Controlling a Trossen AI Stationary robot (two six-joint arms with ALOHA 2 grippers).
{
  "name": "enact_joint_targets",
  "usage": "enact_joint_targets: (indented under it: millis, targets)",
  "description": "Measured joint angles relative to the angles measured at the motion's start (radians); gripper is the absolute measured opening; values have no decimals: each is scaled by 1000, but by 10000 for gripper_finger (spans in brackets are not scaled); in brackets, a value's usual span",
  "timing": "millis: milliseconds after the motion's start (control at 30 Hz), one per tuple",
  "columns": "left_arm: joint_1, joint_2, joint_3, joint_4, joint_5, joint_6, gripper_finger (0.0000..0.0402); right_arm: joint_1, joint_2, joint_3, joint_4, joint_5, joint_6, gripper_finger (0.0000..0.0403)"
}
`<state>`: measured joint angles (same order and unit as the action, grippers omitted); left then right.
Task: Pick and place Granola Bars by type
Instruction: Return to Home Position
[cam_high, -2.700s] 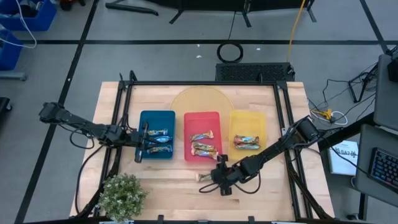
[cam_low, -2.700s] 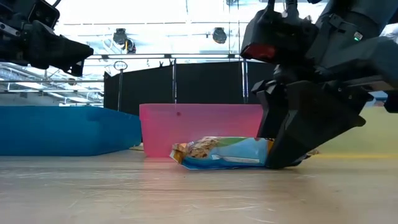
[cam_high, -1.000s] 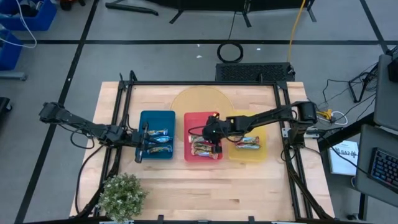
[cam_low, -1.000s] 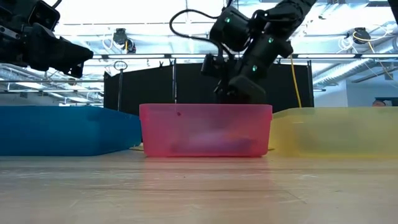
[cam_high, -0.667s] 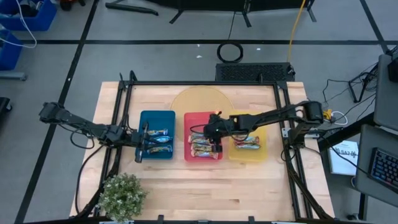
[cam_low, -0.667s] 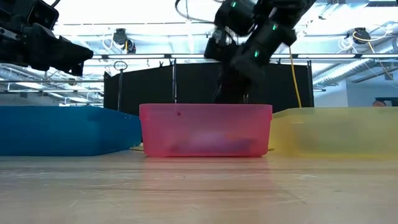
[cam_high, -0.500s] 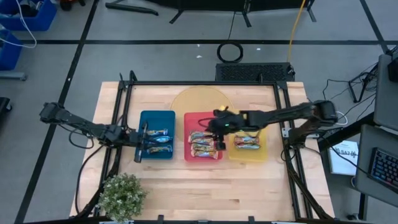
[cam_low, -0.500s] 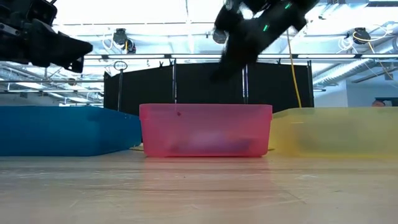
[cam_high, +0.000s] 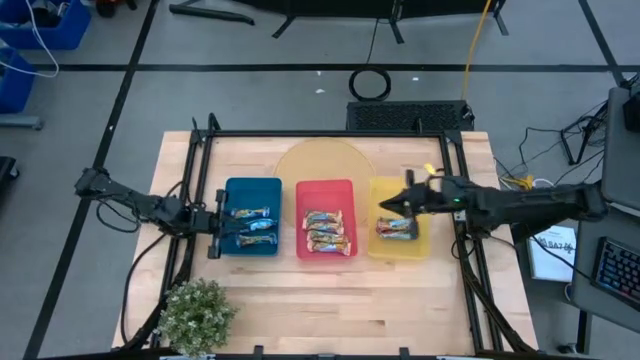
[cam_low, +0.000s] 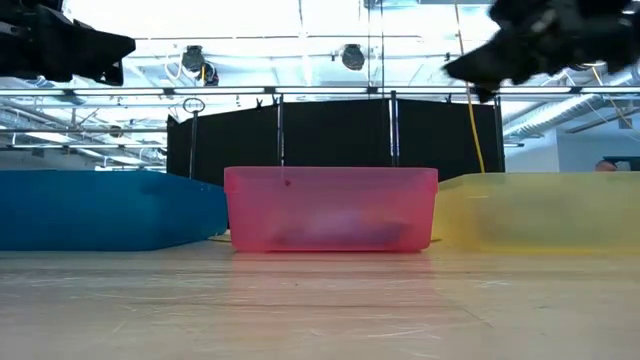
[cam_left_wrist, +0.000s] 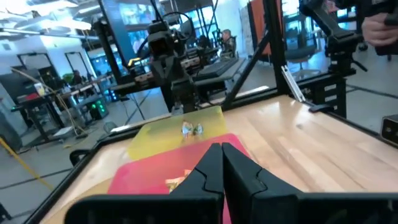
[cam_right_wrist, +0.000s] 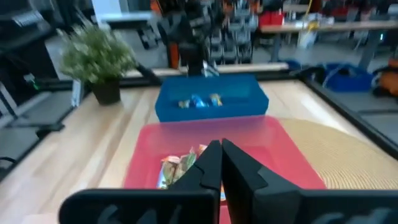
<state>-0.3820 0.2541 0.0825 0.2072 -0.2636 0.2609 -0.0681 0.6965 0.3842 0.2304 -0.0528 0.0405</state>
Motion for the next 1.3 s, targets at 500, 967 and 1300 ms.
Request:
enact_joint_targets:
  millis: [500, 967, 1300]
  targets:
    - [-1, -125, 11, -78, -93, 90, 2, 4, -458, -241, -2, 4, -8, 1]
    - [-1, -137, -72, -8, -113, 85, 1, 3, -553, -365, 57, 25, -28, 0]
    - [-1, -151, -72, -11, -112, 72, 1, 3, -554, -367, 20, 26, -27, 0]
